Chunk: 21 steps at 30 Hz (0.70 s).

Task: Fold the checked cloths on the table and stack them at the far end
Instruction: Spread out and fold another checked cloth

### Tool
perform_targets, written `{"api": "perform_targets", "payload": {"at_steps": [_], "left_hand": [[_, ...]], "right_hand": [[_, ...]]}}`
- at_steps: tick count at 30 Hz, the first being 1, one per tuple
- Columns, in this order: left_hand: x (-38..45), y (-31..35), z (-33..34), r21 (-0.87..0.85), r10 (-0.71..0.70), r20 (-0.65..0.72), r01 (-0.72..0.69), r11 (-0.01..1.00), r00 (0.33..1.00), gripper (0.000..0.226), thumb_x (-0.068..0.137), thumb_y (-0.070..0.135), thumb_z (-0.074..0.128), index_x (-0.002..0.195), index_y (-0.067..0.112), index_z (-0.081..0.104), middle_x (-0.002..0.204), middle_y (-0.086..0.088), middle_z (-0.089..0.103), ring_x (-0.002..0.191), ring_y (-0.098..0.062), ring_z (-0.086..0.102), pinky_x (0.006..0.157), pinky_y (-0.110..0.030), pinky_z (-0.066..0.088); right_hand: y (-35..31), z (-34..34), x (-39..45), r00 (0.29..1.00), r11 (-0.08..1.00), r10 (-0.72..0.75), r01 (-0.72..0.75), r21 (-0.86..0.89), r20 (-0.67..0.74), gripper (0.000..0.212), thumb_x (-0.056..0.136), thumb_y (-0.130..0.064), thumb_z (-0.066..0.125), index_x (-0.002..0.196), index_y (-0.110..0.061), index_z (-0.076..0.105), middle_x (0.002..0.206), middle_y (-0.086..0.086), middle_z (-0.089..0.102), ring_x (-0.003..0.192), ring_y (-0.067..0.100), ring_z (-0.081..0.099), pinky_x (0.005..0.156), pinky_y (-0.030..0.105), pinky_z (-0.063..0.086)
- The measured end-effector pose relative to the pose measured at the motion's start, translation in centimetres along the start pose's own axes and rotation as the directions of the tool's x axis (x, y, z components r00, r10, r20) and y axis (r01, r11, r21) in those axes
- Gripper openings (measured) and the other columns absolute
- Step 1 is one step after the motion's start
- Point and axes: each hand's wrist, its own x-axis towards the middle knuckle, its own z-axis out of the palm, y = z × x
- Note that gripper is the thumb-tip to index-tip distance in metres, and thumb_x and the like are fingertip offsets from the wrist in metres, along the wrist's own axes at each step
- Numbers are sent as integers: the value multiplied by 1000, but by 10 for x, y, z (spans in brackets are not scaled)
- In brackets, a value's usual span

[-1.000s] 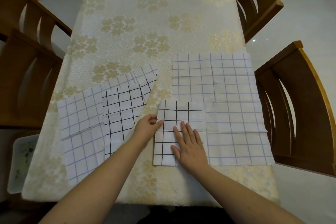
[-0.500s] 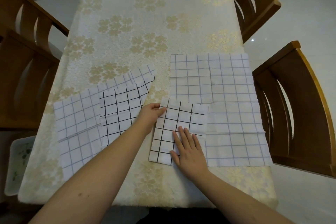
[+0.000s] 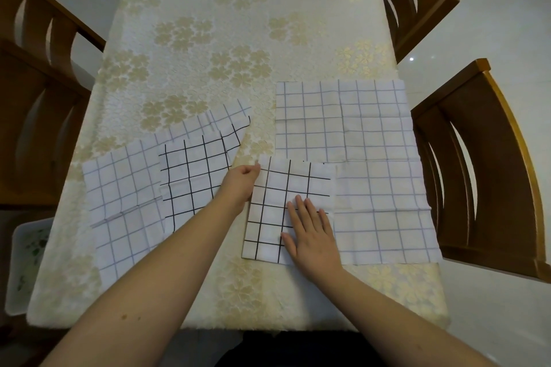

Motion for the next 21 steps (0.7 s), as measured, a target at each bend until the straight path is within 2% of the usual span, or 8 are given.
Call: {"api": "perform_targets", "payload": {"at_steps": [1,3,5,9,13,17,21], "left_hand": [[-3,-1,-2,42,-14,15,13,999,1000,32,94,47,58,100,17,68,80,-3,61,71,-20,56,62,-29,49],[-6,-8,-7,137,-28,65,19,990,997,35,90,47,64,98,13,68,72,-2,57,63,-17,51,57,-26,43],[-10,-19,-14,176,-56,151,29,984,987,35,87,42,70,101,10,67,74,-1,60,63,-16,54,55,-25,46],[-15,-39,-23,46,-83,215,75,996,973,39,85,20,76,117,3,62,99,-8,71,90,-20,69,76,-29,59],[-20,-44,-25,-18,-63,195,67,998,979,43,88,18,73,124,2,59,107,-9,67,101,-22,67,90,-36,57],[-22,-44,-23,-36,-80,195,89,995,977,44,90,16,70,128,0,56,113,-13,65,104,-23,65,91,-36,56],[-24,-43,-25,-50,-82,208,94,994,975,39,92,16,67,127,2,56,112,-12,64,98,-20,65,85,-30,56]], "right_hand": [[1,0,2,1000,1000,3,-3,0,5,65,100,-51,30,154,-17,24,161,5,20,149,21,16,117,43,15],[2,0,3,1000,1000,12,-12,-2,15,65,99,-51,31,154,-16,26,161,5,21,149,21,17,118,42,15],[4,1,4,999,1000,18,-17,-14,27,65,99,-51,30,154,-17,26,161,5,21,149,21,16,118,41,13],[9,0,5,999,999,-3,5,-49,47,64,99,-51,29,154,-18,25,162,4,19,149,21,17,118,42,14],[25,-6,1,997,995,56,-52,-90,44,65,100,-53,21,155,-19,23,162,4,16,150,21,13,119,43,11],[41,-14,-5,990,986,138,-135,-101,23,68,100,-56,11,155,-16,22,162,4,16,149,19,11,120,41,6],[47,-22,-5,968,968,249,-250,-25,-35,69,98,-54,13,156,-16,16,163,3,12,150,19,7,121,38,-1]]}}
